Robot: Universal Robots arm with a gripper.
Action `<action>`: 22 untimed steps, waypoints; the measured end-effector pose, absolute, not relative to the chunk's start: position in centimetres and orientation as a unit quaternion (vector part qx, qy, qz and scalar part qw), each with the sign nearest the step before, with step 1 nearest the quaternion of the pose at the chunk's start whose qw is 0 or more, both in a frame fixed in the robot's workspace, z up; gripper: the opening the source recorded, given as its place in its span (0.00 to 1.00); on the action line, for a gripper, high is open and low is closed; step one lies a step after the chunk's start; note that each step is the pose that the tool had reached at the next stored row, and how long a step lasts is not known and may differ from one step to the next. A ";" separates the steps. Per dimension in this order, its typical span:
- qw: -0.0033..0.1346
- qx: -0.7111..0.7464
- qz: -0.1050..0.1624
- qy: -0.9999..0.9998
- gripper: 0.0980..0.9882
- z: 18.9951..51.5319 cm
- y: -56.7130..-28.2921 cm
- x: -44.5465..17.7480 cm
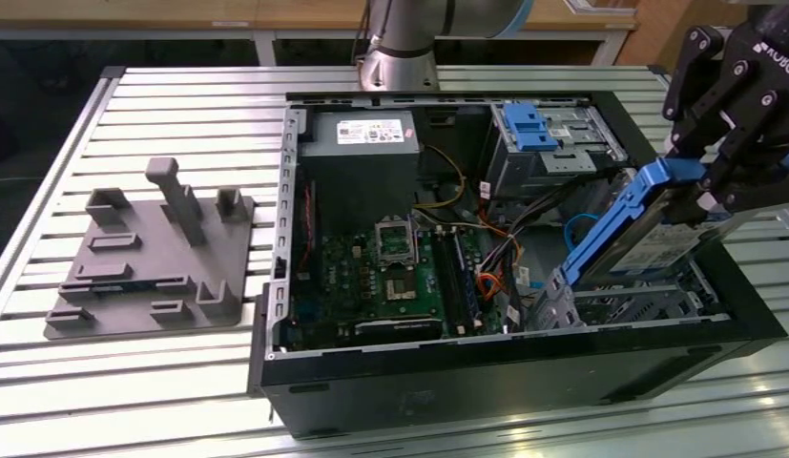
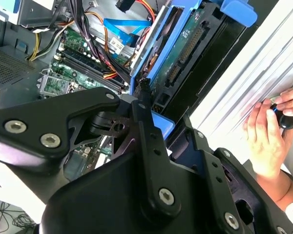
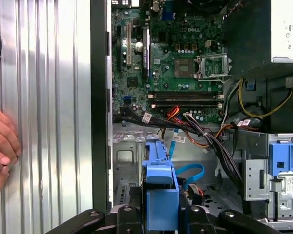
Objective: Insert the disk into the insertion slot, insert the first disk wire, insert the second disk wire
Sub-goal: 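Insert the disk into the insertion slot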
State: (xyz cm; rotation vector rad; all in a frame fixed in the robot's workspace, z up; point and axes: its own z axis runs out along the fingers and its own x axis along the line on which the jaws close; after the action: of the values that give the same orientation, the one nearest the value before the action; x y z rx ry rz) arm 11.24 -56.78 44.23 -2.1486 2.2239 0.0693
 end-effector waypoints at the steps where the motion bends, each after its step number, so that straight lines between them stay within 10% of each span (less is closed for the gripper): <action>1: 0.024 -0.694 0.023 0.719 0.30 44.2 -56.8 11.2; 22: 0.021 -0.694 0.025 0.719 0.30 41.9 -56.8 11.3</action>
State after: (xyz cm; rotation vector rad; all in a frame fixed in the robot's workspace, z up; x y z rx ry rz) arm 11.30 -56.79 41.90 -2.1519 2.2287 0.0789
